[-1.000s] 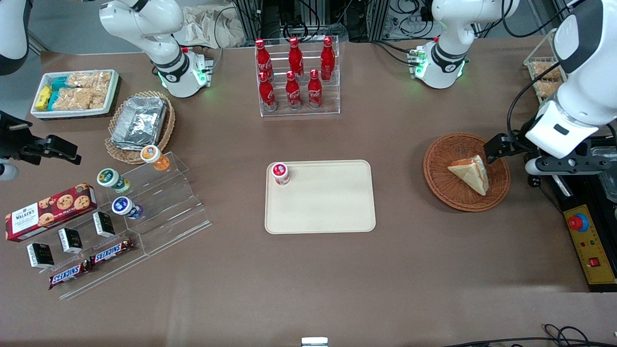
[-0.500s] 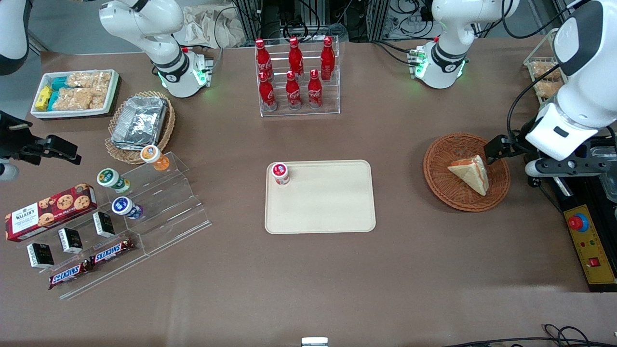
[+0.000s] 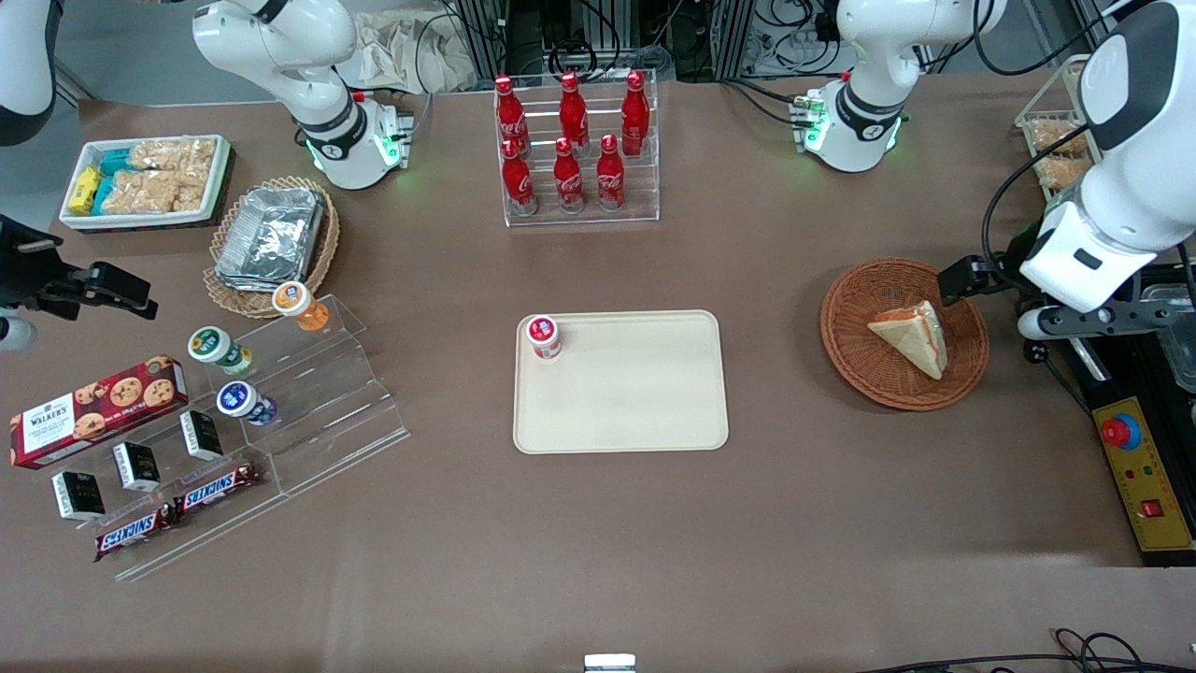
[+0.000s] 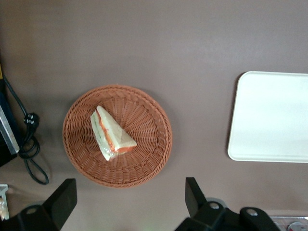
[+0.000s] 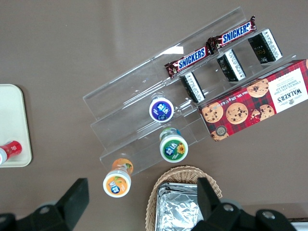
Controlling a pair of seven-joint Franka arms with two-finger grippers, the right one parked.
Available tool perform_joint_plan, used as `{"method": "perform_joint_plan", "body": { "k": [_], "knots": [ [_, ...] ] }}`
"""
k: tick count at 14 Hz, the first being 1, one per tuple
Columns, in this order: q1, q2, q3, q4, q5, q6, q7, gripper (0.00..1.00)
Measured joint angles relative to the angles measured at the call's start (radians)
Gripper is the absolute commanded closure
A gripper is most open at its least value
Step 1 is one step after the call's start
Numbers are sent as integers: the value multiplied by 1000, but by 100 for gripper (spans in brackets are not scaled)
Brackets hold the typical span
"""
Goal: Place sandwich from basket to tray
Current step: 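Move the left gripper above the sandwich in the wicker basket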
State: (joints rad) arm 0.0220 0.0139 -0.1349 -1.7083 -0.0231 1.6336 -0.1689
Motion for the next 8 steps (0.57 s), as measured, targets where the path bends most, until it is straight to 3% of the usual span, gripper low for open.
{"method": "perform_joint_plan", "body": {
  "k": [4,8],
  "knots": [
    [0,-68,-1,-119,0,20,-4,0],
    [1,-182,1,-339,-1,156,-19,0]
  ]
}}
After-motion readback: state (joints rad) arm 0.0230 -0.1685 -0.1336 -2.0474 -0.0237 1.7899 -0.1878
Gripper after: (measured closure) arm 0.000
